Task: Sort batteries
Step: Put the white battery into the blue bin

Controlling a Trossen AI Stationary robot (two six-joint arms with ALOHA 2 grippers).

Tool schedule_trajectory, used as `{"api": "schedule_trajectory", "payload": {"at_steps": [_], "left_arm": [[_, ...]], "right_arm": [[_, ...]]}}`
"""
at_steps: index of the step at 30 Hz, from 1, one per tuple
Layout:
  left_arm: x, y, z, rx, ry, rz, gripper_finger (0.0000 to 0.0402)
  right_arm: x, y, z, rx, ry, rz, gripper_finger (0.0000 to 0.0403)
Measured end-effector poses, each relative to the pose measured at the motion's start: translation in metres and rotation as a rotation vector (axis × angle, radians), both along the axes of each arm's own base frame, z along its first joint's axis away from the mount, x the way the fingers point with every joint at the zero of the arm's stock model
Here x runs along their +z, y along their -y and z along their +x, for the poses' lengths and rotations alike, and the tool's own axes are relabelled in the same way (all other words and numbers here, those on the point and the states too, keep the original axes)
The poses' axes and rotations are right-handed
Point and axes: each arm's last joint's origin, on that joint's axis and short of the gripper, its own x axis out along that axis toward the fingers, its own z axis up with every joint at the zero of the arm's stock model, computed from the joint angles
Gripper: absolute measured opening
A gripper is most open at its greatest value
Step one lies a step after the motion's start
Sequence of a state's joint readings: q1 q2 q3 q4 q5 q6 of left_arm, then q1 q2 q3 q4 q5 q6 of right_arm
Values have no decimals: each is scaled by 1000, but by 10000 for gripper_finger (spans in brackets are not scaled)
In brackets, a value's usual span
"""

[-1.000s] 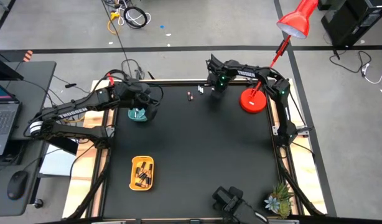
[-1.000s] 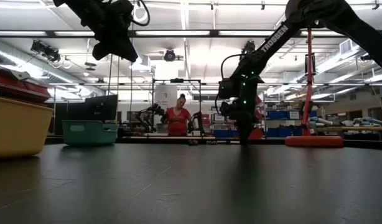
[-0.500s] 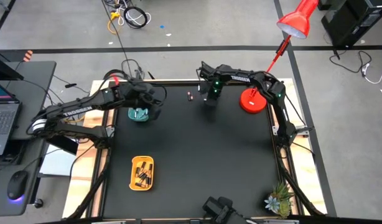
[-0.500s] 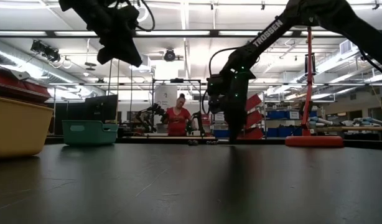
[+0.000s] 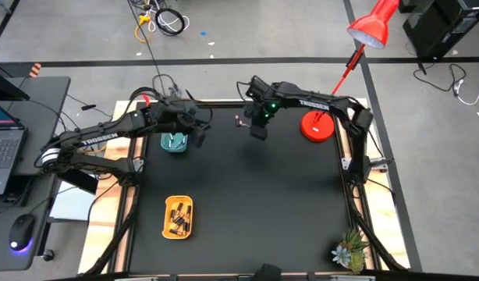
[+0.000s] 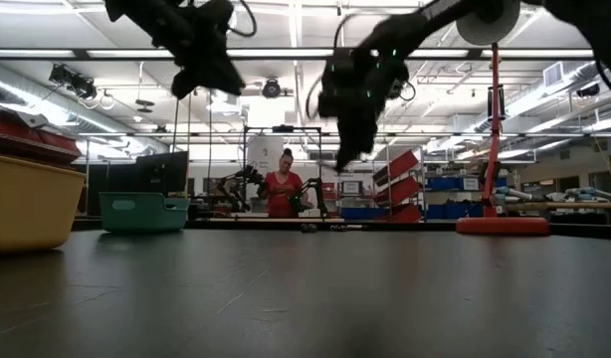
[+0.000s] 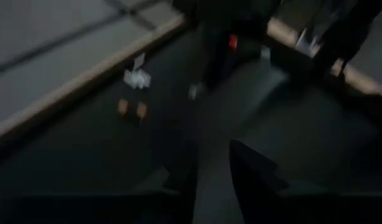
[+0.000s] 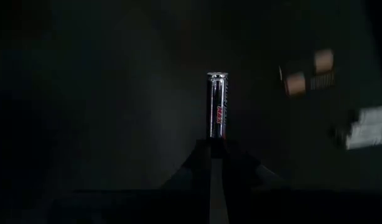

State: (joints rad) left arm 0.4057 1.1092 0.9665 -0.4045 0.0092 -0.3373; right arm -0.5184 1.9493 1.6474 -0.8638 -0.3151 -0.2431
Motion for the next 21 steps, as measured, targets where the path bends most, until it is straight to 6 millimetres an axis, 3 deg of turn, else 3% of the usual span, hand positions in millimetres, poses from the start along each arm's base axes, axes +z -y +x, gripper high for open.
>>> {"api": "schedule_trajectory", "payload": {"at_steps": [5, 9, 21], "left_arm": [[4, -8, 19, -12, 110, 84, 168], [-1, -14, 31, -17, 134, 111, 211], [-3, -17, 35, -3, 112, 198, 214]], "right_arm": [[37, -18, 8, 48, 205, -81, 20], [54, -26, 14, 80, 319, -137, 20], [62, -34, 22, 118, 403, -161, 20]]}}
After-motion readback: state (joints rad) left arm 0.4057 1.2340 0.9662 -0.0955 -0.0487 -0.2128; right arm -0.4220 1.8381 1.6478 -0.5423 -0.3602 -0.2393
